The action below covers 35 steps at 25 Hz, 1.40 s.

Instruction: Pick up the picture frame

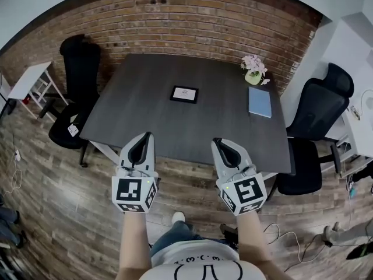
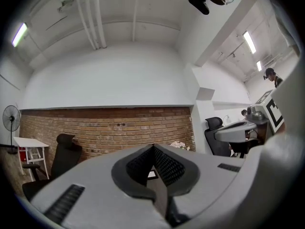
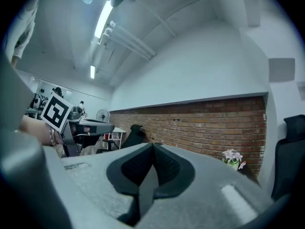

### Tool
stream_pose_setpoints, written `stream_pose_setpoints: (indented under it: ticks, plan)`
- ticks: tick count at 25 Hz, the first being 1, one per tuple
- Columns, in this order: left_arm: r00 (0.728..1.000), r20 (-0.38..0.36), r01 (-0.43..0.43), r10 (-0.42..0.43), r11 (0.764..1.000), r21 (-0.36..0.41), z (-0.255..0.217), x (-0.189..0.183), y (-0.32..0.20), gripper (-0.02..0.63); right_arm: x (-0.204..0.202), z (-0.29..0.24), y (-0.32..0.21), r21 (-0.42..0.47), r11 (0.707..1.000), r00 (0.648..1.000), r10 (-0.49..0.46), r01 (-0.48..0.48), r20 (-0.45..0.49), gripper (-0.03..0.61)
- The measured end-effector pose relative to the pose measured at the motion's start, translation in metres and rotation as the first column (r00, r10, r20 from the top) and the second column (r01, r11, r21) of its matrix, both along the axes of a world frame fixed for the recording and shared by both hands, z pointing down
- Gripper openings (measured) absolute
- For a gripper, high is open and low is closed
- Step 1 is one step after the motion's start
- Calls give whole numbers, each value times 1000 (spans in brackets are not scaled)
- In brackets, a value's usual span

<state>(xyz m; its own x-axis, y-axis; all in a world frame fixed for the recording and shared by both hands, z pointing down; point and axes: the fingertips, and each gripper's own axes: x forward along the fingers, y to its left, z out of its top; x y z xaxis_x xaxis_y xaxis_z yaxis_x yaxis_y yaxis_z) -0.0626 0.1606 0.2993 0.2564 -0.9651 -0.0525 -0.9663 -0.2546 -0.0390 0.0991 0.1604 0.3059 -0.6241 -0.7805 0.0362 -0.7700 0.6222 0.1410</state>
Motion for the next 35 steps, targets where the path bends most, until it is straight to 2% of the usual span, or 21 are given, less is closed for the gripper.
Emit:
stream_pose_setpoints:
  ticks: [9,14,18,21,25,35]
  plan:
    - [998,10,-64,65,997,-33,15,-51,-71,-2,-49,13,-72,-42,997,998,61,-61,-14,-3]
    - [996,-35,-82,80,996,-45,25,-65,-99,-2,-61,21,-101,-60,995,997,79,-81,-26,-4]
    - [991,-91,-106,102,993,-49,29,-70,-122,-2,-63,26,-126,-65,993,995,94,-96,-21,-3]
    - [991,-77,-115,109,990,-83,37,-70,-145,-2,-64,29,-147,-69,993,995,100,-101,-19,-3]
    - [988,-81,-140,133,986,-91,41,-67,-182,-2,-64,34,-183,-74,991,994,106,-107,-15,-3]
    - [987,-41,-161,157,973,-164,56,-51,-307,-2,-51,51,-296,-122,983,991,134,-134,-9,-3]
